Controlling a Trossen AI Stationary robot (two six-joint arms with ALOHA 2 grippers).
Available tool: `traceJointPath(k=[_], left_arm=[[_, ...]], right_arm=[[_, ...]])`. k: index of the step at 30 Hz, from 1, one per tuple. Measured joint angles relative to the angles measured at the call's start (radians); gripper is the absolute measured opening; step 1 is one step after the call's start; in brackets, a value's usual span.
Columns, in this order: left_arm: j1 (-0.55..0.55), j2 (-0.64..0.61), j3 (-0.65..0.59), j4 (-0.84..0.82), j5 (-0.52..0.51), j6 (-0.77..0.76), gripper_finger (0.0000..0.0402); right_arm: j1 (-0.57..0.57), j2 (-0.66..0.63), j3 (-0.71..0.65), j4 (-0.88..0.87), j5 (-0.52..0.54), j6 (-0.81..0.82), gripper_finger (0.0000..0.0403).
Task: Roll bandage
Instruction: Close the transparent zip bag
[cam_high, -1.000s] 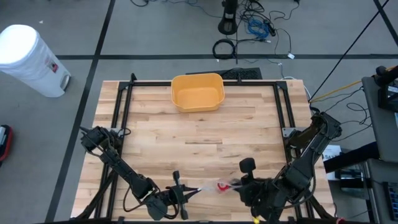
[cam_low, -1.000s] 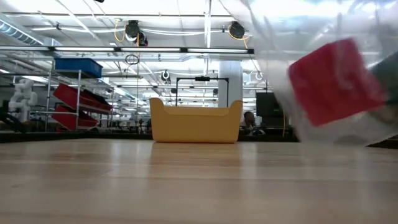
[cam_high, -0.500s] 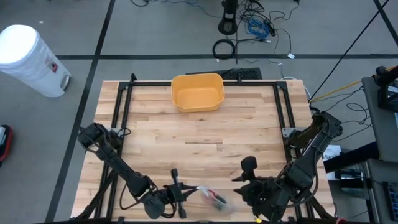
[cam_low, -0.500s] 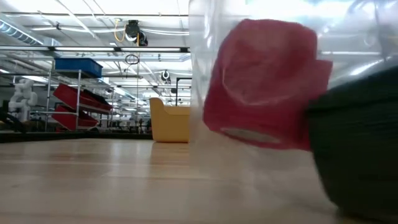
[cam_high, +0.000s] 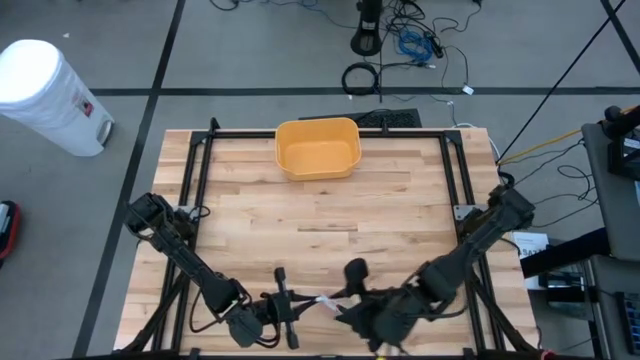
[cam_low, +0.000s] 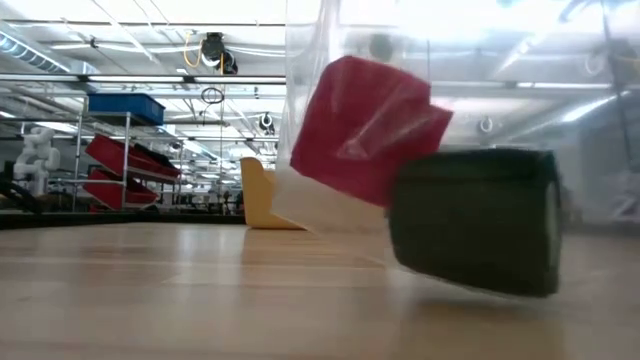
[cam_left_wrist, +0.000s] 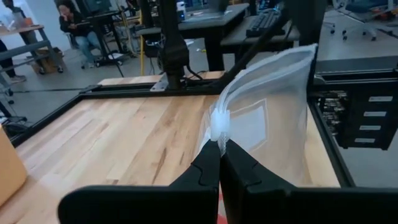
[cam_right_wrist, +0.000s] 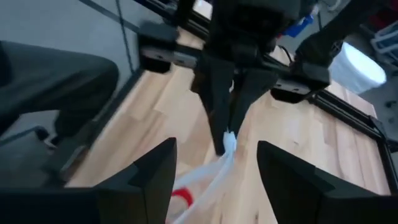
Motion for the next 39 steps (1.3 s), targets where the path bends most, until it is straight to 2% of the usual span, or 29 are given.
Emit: traceJointPath(k=[6,16,20,26,37,39], left_arm=[[-0.003,0.0,0.0,-0.025,0.002,-0.008,0.0002],[-0.004,0.0,0.0,-0.025,0.007,-0.009,0.0001],[-0.005,0.0,0.0,-0.024,0.007,-0.009,0.0002],[-0.005,0.0,0.0,-0.024,0.008,-0.01,0.0001],[-0.005,0.0,0.0,-0.028,0.013,-0.01,0.0002],[-0.005,0.0,0.0,-0.029,0.014,-0.01,0.0002]], right_arm=[[-0.048,0.093,-0.002,0.101,-0.007,-0.056,0.021],[-0.104,0.108,-0.002,0.101,-0.009,0.025,0.0209],[-0.122,0.108,-0.002,0.086,-0.095,0.07,0.0194],[-0.129,0.108,-0.002,0.086,-0.13,0.073,0.0148],[-0.126,0.108,-0.002,0.08,-0.138,0.034,0.0021],[-0.125,0.108,-0.001,0.07,-0.137,0.03,0.0009]])
